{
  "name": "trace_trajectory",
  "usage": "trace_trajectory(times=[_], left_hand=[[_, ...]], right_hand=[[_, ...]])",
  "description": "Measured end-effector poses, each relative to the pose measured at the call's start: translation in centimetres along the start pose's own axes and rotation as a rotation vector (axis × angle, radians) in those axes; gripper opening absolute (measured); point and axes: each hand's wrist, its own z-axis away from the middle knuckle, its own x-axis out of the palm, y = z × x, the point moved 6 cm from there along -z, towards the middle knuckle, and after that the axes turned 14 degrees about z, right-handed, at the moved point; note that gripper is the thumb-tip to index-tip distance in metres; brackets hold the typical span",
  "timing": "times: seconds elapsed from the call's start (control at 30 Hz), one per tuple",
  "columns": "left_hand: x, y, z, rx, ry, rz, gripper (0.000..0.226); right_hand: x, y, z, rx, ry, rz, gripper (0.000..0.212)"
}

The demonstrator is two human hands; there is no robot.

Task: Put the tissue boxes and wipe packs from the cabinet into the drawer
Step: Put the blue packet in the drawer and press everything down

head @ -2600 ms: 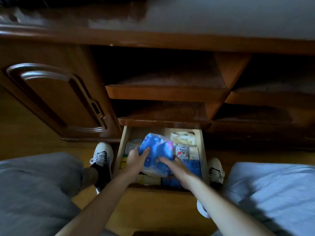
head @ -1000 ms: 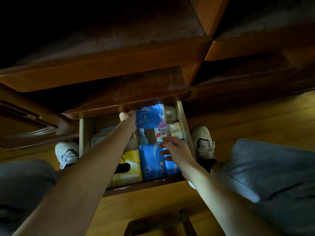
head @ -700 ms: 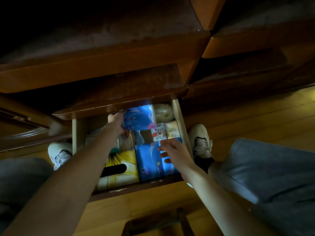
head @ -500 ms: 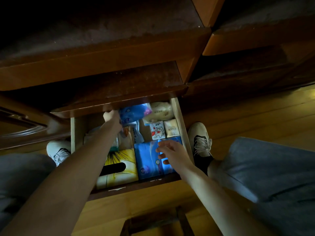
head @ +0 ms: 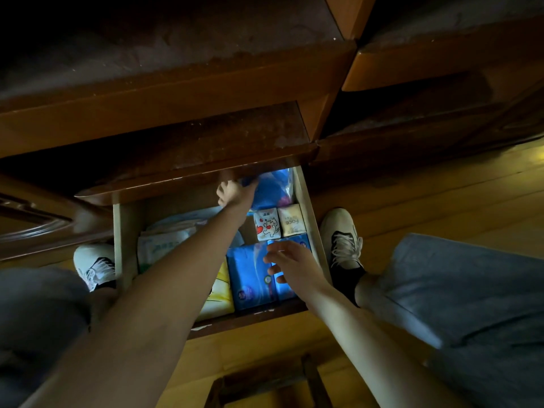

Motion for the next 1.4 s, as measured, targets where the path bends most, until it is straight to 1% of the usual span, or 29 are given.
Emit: trace_trajectory(times=[0.1,0.17,0.2,0.27,0.47,0.63,0.7,0.8,0.87,0.93,0.97,1.0,1.07,1.13,1.2,1.27,1.33,1.4], left_hand=[[0.0,-0.4,2.5,0.178,-0.035,0.211,0.067],[0.0,-1.3,4.1,0.289,-0.033,0.168,0.058],[0.0,-1.7,4.6,0.312,-0.027,0.131,0.06],[0.3,-2.0,4.9,0.313,-0.031,0.096,0.065],[0.5,-1.9,4.2,0.266,-0.192,-0.004,0.07],[-1.9,-2.4,5.1,0.28,-0.21,-0.067,0.079],[-3.5,-2.9,6.1,0.312,-0.21,-0.087,0.075],[-6.5,-3.4,7.9,0.408,-0.225,-0.189,0.051],[-8.5,-3.8,9.3,0.463,-0.266,-0.292,0.043],[-10.4,-4.3,11.3,0.469,-0.36,-0.35,0.048],[-11.3,-4.6,12.6,0.455,-0.434,-0.371,0.056],[-12.3,-5.1,14.0,0.45,-0.502,-0.412,0.067],[-14.3,-6.6,16.7,0.49,-0.594,-0.57,0.077],[-16.0,-8.8,18.6,0.552,-0.641,-0.765,0.074],[-16.8,-10.7,19.5,0.641,-0.617,-0.922,0.061],[-17.1,-11.3,19.9,0.71,-0.545,-1.019,0.049],[-17.3,-11.2,20.1,0.719,-0.506,-1.063,0.04],[-17.2,-11.1,20.3,0.748,-0.491,-1.097,0.036]], right_hand=[[0.0,-0.1,0.0,-0.024,0.005,0.036,0.01],[0.2,-0.2,0.2,-0.045,-0.004,0.038,0.009],[0.3,-0.2,0.2,-0.05,-0.008,0.04,0.01],[0.5,-0.1,0.3,-0.047,-0.01,0.044,0.01],[0.3,0.0,0.3,-0.053,0.009,0.058,0.008],[-0.1,0.2,-0.3,-0.104,0.075,0.258,0.01],[0.1,0.6,-0.3,-0.114,0.075,0.344,0.009],[0.4,0.9,0.1,-0.196,0.067,0.609,0.022],[1.3,1.0,1.0,-0.271,-0.033,0.794,0.033],[2.6,1.6,2.4,-0.336,-0.203,1.007,0.043],[3.1,2.0,3.0,-0.378,-0.265,1.165,0.046],[3.6,2.3,3.4,-0.432,-0.289,1.327,0.048],[4.1,2.2,4.0,-0.544,-0.236,1.534,0.042],[4.5,1.6,4.5,-0.601,-0.164,1.621,0.028],[4.9,1.2,5.0,-0.609,-0.16,1.743,0.021],[5.4,1.2,5.6,-0.595,-0.165,1.884,0.022],[5.6,1.5,6.0,-0.551,-0.158,1.989,0.025],[6.0,1.8,6.2,-0.524,-0.142,2.048,0.027]])
